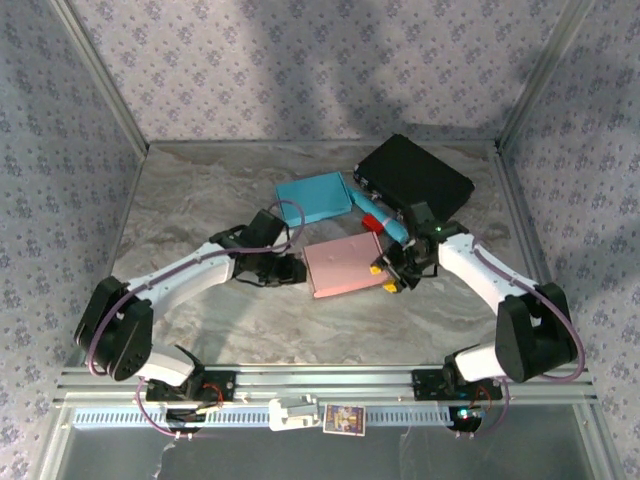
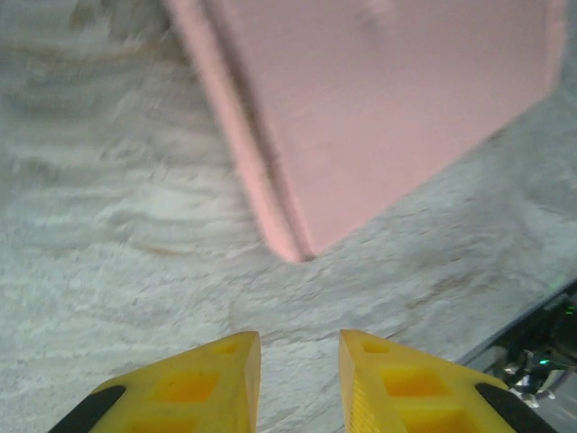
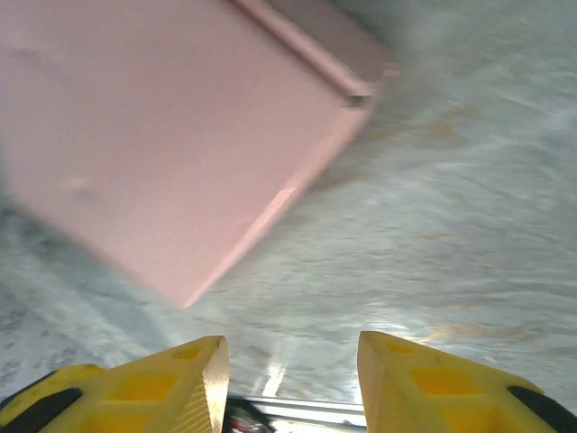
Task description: Fold the paper box
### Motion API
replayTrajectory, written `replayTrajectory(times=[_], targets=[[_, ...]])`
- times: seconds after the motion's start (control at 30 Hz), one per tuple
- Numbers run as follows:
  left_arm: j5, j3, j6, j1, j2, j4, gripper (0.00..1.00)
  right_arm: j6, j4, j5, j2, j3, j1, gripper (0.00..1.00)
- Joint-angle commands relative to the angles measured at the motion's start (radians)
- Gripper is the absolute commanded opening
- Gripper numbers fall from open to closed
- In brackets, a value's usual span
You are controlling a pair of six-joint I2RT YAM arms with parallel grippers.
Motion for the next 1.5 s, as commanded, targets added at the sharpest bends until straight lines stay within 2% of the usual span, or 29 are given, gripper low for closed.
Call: replayTrajectory(times=[0.0, 0.17, 0.23, 0.27, 0.3, 0.33, 0.37, 0.43, 0.57, 0.67, 0.7, 0.73, 0.77, 0.83, 0.9, 0.97, 1.03, 1.1, 1.2, 1.3, 1.4, 1.47], targets=[[-0.013, -0.049, -0.043, 0.006, -0.01, 0.061, 0.3, -0.031, -0.009, -0.013, 0.01, -0.045, -0.015, 0.44], [-0.065, 0.021, -0.028, 0.024, -0.036, 0.014, 0.31, -0.09, -0.104, 0.079, -0.029, 0.045, -0.031, 0.49], [-0.094, 0.053, -0.026, 0.043, -0.067, -0.013, 0.33, -0.119, -0.149, 0.172, -0.093, 0.096, -0.047, 0.58], [-0.11, 0.069, -0.026, 0.057, -0.089, -0.021, 0.34, -0.142, -0.167, 0.225, -0.137, 0.127, -0.056, 0.91], [-0.129, 0.083, -0.027, 0.071, -0.114, -0.026, 0.36, -0.145, -0.18, 0.277, -0.18, 0.154, -0.068, 0.99], [-0.155, 0.091, -0.026, 0.084, -0.137, -0.027, 0.43, -0.166, -0.195, 0.346, -0.217, 0.179, -0.079, 0.99], [-0.18, 0.096, -0.02, 0.1, -0.167, -0.023, 0.97, -0.196, -0.208, 0.422, -0.26, 0.203, -0.089, 0.99], [-0.244, 0.091, -0.001, 0.127, -0.226, -0.004, 1.0, -0.263, -0.178, 0.561, -0.35, 0.217, -0.1, 0.99], [-0.499, 0.054, 0.057, 0.143, -0.34, 0.004, 1.0, -0.252, -0.111, 0.938, -0.5, 0.119, -0.104, 0.99], [-0.889, 0.014, -0.018, 0.139, -0.383, -0.045, 1.0, -0.503, 0.259, 1.173, -0.646, -0.154, -0.103, 0.99], [-1.033, -0.005, -0.03, 0.14, -0.385, -0.059, 1.0, -0.611, 0.387, 1.209, -0.671, -0.249, -0.104, 0.99], [-1.129, -0.039, -0.007, 0.141, -0.386, -0.034, 1.0, -0.708, 0.483, 1.221, -0.674, -0.327, -0.113, 0.99], [-1.164, -0.08, 0.071, 0.149, -0.389, 0.036, 1.0, -0.768, 0.546, 1.2, -0.662, -0.376, -0.129, 0.99], [-1.154, -0.185, 0.31, 0.172, -0.388, 0.236, 1.0, -0.835, 0.637, 1.087, -0.596, -0.436, -0.182, 0.99], [-1.072, -0.236, 0.378, 0.225, -0.368, 0.318, 1.0, -0.864, 0.717, 1.018, -0.527, -0.473, -0.211, 0.99], [-0.991, -0.26, 0.4, 0.285, -0.333, 0.346, 1.0, -0.904, 0.83, 0.984, -0.455, -0.516, -0.218, 0.99], [-0.912, -0.306, 0.469, 0.326, -0.284, 0.443, 1.0, -0.941, 0.953, 0.929, -0.378, -0.543, -0.233, 0.99], [-0.833, -0.273, 0.498, 0.366, -0.238, 0.464, 1.0, -0.97, 1.052, 0.876, -0.308, -0.553, -0.254, 0.99], [-0.759, -0.253, 0.578, 0.399, -0.164, 0.579, 1.0, -1.026, 1.205, 0.775, -0.216, -0.551, -0.286, 0.99], [-0.685, -0.241, 0.586, 0.462, -0.105, 0.685, 1.0, -1.065, 1.333, 0.67, -0.114, -0.529, -0.315, 0.99], [-0.652, -0.255, 0.619, 0.505, -0.05, 0.796, 1.0, -1.114, 1.368, 0.633, -0.027, -0.475, -0.326, 0.99], [-0.603, -0.251, 0.609, 0.544, -0.007, 0.782, 1.0, -1.115, 1.398, 0.604, 0.021, -0.458, -0.346, 0.99]])
